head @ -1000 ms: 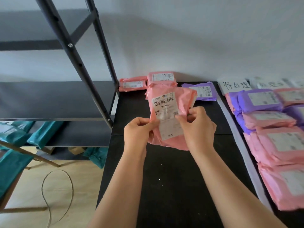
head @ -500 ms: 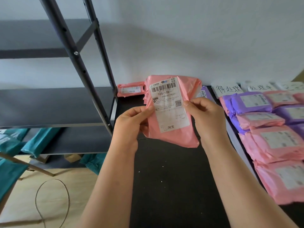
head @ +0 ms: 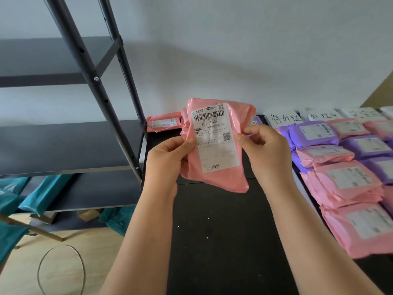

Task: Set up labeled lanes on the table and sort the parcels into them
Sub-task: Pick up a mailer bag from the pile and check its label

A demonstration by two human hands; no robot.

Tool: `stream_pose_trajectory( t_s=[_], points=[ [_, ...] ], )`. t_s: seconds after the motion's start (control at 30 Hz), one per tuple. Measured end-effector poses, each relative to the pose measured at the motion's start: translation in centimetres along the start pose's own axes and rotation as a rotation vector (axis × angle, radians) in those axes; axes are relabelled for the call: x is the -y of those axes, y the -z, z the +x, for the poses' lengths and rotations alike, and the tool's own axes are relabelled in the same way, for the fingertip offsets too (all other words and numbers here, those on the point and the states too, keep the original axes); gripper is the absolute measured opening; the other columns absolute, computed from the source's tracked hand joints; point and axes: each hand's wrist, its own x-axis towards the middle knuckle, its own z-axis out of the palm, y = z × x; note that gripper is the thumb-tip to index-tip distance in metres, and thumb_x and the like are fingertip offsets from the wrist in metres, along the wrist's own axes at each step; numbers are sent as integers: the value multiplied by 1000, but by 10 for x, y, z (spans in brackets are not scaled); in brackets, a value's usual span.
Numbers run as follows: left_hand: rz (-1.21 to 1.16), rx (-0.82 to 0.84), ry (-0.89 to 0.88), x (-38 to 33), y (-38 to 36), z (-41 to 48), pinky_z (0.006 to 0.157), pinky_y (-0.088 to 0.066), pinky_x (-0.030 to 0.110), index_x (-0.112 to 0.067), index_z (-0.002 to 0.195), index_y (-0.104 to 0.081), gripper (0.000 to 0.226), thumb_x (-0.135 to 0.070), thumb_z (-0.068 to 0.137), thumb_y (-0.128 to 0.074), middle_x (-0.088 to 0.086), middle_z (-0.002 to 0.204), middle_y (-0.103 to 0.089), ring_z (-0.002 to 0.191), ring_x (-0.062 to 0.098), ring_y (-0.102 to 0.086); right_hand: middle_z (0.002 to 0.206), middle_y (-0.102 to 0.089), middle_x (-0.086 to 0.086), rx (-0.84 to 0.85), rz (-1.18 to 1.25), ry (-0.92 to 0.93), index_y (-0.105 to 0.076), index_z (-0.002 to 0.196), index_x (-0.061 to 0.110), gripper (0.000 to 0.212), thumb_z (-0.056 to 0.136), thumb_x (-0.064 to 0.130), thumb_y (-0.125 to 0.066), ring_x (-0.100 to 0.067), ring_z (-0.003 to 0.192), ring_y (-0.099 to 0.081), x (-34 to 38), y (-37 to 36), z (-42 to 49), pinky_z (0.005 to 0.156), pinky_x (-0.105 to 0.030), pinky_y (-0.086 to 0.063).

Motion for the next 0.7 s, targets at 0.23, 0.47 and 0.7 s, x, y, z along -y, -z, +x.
stream_pose_trajectory(
  t_s=[0.23, 0.47, 0.7],
  points=[
    [308, -6, -144, 1, -8, -5, 78, -61, 40, -22, 92, -77, 7, -25, 91, -70, -8, 85, -75, 87, 17, -72, 100, -65, 9, -131, -247, 225, -68, 117, 22, 27, 90, 25, -69, -19, 99, -63, 1, 13, 4, 93, -49, -47],
    [443, 11, -213, -6, -22, -10, 81, -59, 44, -36, 85, -70, 7, -35, 92, -68, -12, 85, -70, 87, 15, -68, 95, -72, 2, -131, -365, 230, -76, 101, 19, 14, 88, 23, -72, -25, 94, -60, -9, 23, -5, 90, -43, -43],
    [489, 24, -300, 2, -37, -17, 82, -57, 38, -32, 103, -73, 12, -34, 93, -66, -21, 91, -67, 84, 6, -63, 72, -66, 9, -207, -339, 171, -74, 81, 21, 6, 87, 21, -71, -18, 76, -60, -17, 42, -19, 88, -51, -47]
  ],
)
